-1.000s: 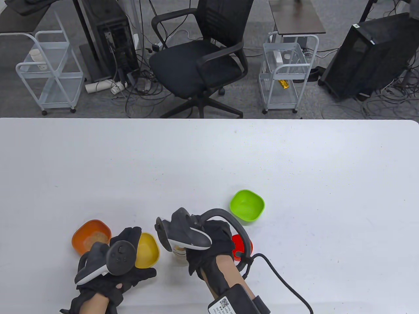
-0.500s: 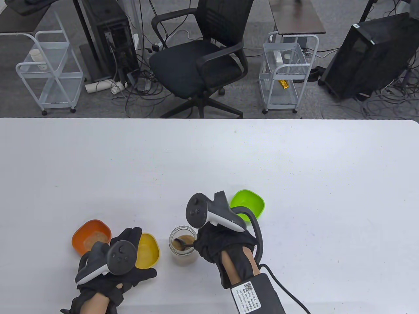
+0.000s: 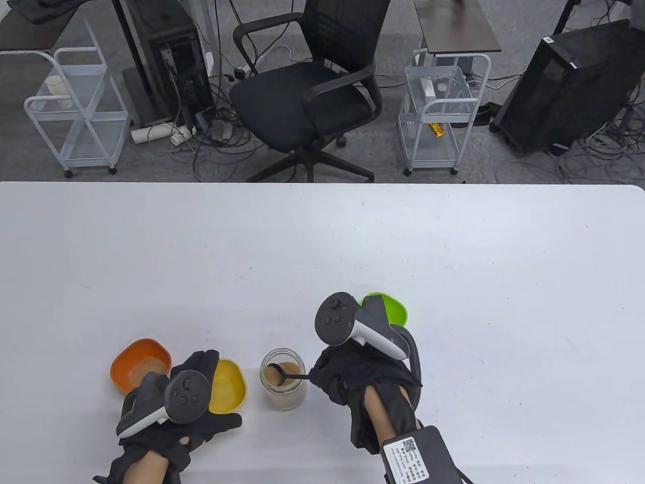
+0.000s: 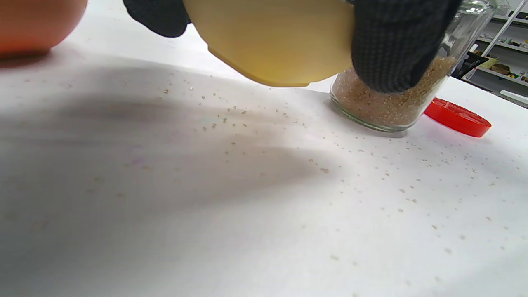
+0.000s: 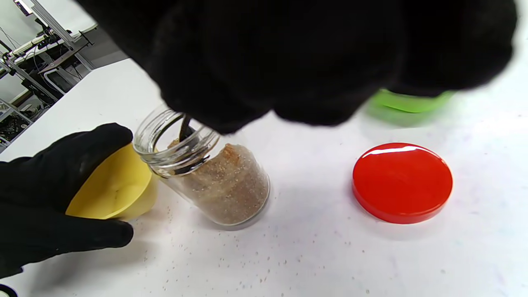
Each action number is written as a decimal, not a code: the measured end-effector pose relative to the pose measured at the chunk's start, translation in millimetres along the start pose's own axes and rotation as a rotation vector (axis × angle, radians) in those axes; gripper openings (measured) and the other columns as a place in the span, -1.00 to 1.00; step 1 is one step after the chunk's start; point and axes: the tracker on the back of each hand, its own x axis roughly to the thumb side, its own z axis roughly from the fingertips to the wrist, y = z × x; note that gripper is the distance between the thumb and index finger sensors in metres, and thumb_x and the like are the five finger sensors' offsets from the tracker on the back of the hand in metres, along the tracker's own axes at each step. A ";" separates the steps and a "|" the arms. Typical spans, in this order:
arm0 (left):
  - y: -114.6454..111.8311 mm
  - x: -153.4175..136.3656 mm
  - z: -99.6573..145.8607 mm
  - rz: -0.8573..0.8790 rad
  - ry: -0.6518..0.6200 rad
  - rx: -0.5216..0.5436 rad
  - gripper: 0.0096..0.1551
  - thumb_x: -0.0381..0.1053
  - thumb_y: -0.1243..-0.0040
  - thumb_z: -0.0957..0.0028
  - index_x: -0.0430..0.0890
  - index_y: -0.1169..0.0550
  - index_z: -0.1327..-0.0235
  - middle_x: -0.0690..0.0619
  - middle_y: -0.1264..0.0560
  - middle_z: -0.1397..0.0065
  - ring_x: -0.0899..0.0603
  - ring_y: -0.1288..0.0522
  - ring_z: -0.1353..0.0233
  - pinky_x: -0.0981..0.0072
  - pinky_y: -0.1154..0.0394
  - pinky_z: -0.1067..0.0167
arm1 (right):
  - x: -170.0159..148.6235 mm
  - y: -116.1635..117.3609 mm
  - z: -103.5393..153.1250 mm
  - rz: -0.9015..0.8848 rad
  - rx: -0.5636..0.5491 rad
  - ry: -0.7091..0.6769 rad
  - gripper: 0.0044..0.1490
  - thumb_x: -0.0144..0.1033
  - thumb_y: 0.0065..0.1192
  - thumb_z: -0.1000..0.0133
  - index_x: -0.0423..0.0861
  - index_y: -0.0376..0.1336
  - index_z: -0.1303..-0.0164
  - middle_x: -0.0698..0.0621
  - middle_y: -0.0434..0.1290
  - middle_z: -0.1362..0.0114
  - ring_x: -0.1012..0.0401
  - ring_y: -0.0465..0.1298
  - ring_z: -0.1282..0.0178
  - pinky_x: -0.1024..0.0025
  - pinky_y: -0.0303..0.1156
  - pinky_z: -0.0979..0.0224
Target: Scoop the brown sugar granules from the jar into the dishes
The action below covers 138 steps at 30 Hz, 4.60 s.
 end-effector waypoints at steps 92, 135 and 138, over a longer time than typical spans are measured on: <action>-0.4 -9.6 0.0 0.114 0.001 0.043 0.50 0.41 -0.36 -0.10 -0.44 0.20 -0.69 -0.50 0.16 -0.72 -0.58 -0.02 -0.61 -0.26 -0.24 -0.58 | -37.2 84.1 48.6 -0.235 -0.855 -0.275 -0.52 0.03 0.33 -0.13 0.06 0.51 -0.16 0.23 0.74 0.31 0.29 0.70 0.58 0.29 0.73 0.17; 59.5 -45.7 -116.3 0.005 0.296 -0.174 0.47 0.39 -0.21 -0.21 -0.42 0.37 -0.65 -0.48 0.33 -0.72 -0.60 0.13 -0.65 -0.28 -0.11 -0.63 | -66.5 86.6 49.2 -0.363 -0.849 -0.213 -0.52 0.02 0.33 -0.13 0.06 0.51 -0.16 0.23 0.74 0.31 0.29 0.70 0.57 0.28 0.72 0.16; 52.1 -45.2 -122.8 -0.020 0.323 -0.223 0.46 0.39 -0.18 -0.22 -0.43 0.38 -0.63 -0.48 0.34 -0.71 -0.60 0.13 -0.65 -0.29 -0.10 -0.63 | -66.5 86.6 48.8 -0.363 -0.846 -0.214 -0.52 0.02 0.33 -0.13 0.06 0.51 -0.16 0.23 0.74 0.31 0.29 0.70 0.57 0.28 0.72 0.16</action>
